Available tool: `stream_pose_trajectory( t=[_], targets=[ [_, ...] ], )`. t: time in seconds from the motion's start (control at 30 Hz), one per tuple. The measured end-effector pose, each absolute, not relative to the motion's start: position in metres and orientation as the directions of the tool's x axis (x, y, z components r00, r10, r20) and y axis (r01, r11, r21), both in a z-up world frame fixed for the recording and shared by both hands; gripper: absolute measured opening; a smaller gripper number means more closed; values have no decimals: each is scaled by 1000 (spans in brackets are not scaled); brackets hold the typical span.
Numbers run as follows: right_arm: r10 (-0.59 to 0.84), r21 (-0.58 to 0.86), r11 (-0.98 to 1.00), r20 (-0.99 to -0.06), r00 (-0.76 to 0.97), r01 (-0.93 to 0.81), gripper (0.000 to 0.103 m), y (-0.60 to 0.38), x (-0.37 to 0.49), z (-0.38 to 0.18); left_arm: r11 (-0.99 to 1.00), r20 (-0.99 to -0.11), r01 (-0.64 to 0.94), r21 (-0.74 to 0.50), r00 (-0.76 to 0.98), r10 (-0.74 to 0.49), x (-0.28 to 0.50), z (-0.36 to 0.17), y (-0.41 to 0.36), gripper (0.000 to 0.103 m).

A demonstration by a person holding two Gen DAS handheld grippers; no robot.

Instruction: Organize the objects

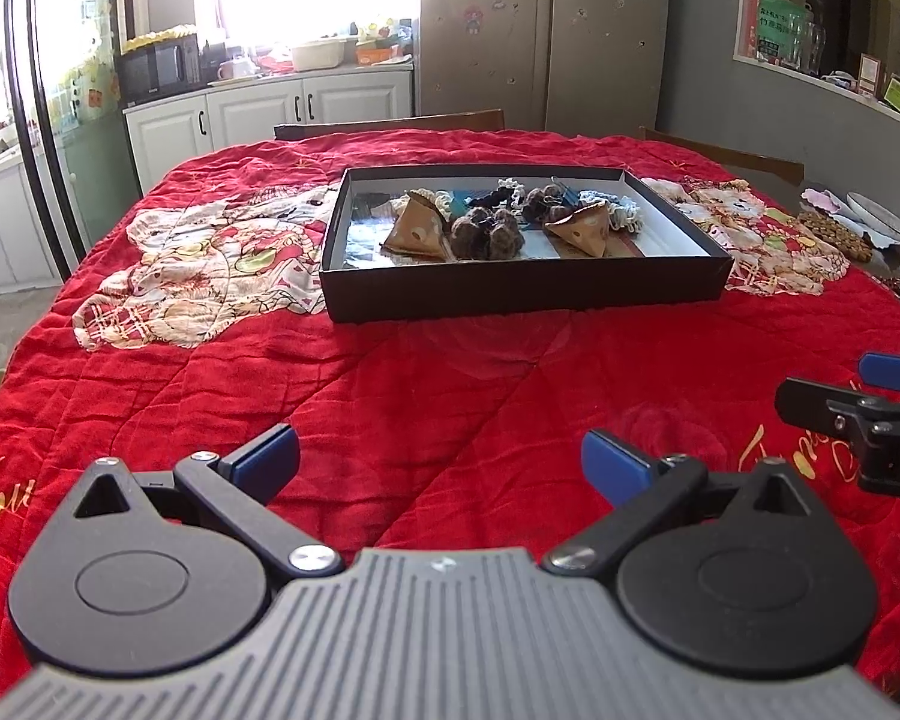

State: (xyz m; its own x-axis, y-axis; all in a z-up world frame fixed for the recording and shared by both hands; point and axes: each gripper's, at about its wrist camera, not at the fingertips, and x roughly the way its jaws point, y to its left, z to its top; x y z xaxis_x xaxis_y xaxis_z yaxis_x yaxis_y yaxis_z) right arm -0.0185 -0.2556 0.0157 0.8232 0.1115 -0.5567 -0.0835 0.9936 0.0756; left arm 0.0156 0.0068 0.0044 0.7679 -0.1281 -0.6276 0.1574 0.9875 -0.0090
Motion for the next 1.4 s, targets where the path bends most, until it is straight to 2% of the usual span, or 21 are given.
stream_pose_trajectory(
  t=[1.4],
  targets=[
    [123, 82, 992, -577, 807, -93, 89, -253, -16, 6, 981, -596, 193, -4, 787, -157, 10, 9, 0, 103]
  ],
)
